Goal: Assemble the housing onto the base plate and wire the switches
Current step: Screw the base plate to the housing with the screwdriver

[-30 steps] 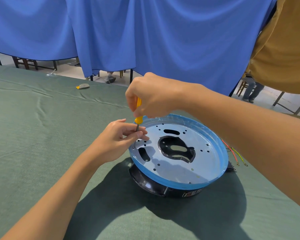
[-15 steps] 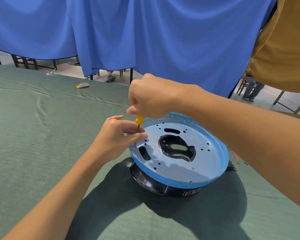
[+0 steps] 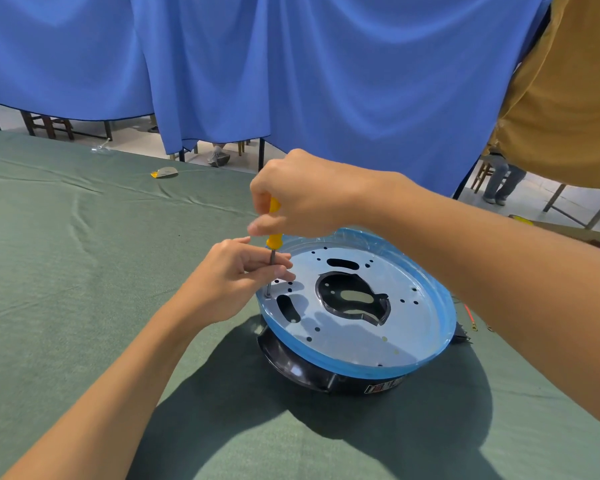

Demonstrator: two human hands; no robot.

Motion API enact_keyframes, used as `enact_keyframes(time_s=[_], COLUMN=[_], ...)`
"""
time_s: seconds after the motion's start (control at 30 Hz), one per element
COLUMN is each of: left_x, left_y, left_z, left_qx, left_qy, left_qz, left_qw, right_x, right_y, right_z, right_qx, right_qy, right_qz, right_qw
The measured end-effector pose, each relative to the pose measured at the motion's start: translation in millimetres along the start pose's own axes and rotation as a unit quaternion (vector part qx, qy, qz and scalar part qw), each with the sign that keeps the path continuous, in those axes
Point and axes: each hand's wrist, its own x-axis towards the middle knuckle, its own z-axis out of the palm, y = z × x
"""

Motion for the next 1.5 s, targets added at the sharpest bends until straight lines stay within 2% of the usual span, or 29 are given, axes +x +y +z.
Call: enact_keyframes(time_s=[0.1, 0.27, 0.43, 0.6, 0.83, 1.0, 1.2, 1.37, 1.5], left_x=[0.1, -0.7, -1.3, -2.3, -2.3, -2.4, -2.2, -3.1, -2.2], left_y=[0.1, 1.9, 3.2, 5.5, 4.9, 5.4, 1.8, 3.9, 5.5], left_z=[-0.3, 2.9, 1.2, 3.1, -0.4, 4.4, 0.3, 0.6, -1.3], left_qx=[0.007, 0.045, 0.012, 0.052, -0.036, 0.006, -0.044, -0.011, -0.011], left_qy=[-0.017, 0.06, 0.008, 0.073, -0.009, 0.059, -0.013, 0.051, 0.01], left_qz=[-0.003, 0.019, 0.0, 0.018, -0.039, -0.016, -0.057, -0.02, -0.006], left_qw=[1.0, 0.997, 1.0, 0.996, 0.999, 0.998, 0.997, 0.998, 1.0], right_x=[-2.0, 0.4, -2.5, -3.3, -5.3, -4.3, -5.8, -1.1, -4.8], right_y=[0.3, -2.2, -1.6, -3.5, -1.0, -1.7, 0.1, -1.0, 1.3], right_z=[-3.1, 2.1, -1.8, 5.0, -2.4, 4.8, -4.5, 4.8, 0.8], right_qx=[-0.008, -0.013, -0.006, -0.017, 0.004, -0.003, 0.008, -0.013, 0.015], right_qy=[-0.004, 0.007, 0.001, 0.028, -0.022, 0.008, 0.011, 0.029, 0.004], right_qz=[-0.015, 0.016, -0.024, 0.027, -0.019, 0.033, -0.019, 0.027, 0.007], right_qw=[1.0, 1.0, 1.0, 0.999, 1.0, 0.999, 1.0, 0.999, 1.0])
